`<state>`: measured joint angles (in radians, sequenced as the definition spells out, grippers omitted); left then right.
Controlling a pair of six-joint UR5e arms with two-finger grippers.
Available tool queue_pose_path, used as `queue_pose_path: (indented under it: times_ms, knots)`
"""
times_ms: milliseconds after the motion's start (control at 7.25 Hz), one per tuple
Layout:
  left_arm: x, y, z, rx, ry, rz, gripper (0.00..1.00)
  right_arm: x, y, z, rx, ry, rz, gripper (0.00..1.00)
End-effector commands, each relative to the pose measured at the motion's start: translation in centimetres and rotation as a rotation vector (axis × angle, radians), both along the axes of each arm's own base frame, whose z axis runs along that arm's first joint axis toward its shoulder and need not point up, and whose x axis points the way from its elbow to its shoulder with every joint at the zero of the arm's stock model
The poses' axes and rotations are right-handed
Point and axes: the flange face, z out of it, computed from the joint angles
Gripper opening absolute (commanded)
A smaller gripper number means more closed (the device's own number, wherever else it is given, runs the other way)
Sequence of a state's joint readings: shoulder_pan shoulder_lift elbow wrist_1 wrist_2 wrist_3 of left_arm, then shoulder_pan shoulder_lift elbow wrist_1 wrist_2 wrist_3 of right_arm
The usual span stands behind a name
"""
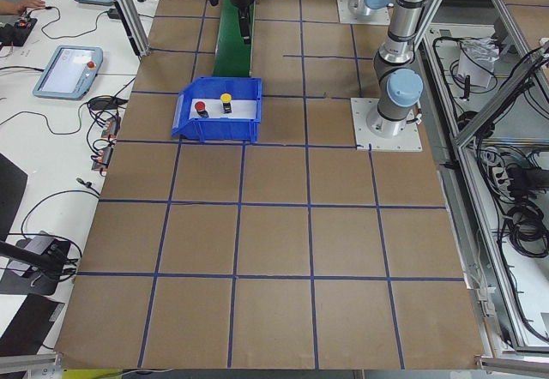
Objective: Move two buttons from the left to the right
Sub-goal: 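Lower the left gripper into the blue bin toward the yellow button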
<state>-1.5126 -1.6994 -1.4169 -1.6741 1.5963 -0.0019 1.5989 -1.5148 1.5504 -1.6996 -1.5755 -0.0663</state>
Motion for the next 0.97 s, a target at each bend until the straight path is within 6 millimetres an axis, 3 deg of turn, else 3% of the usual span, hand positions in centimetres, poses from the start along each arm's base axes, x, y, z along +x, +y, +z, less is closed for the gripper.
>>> queue_pose_path:
  times_ms: [0,138,276,414,552,690,828]
  knots:
    - [-0.1,0.0,-0.6,0.01,0.004,0.02,1.0,0.1,-1.9,1.2,-0.031,-0.011,0.0,1.0]
    - [0.0,-0.2,-0.7,0.0,0.005,0.012,1.0,0.3,-2.1,1.0,-0.012,-0.011,0.005,1.0]
    - [1.0,-2.8,-0.5,-0.114,-0.005,0.018,1.0,0.3,-2.1,0.9,-0.011,-0.011,0.005,1.0]
    - [2.3,-5.3,-3.5,-0.122,-0.011,0.035,1.0,0.3,-2.1,0.9,-0.011,-0.011,0.005,1.0]
    - [5.3,-6.6,-6.3,-0.074,0.002,0.064,1.0,0.3,-2.1,0.9,-0.011,-0.011,0.005,1.0]
    - [9.8,-7.2,-9.5,-0.032,0.012,0.06,1.0,0.3,-2.0,0.8,-0.009,-0.009,0.005,1.0]
    - [11.0,-7.4,-12.1,-0.037,0.012,0.083,1.0,0.3,-2.0,0.9,-0.011,-0.009,0.005,1.0]
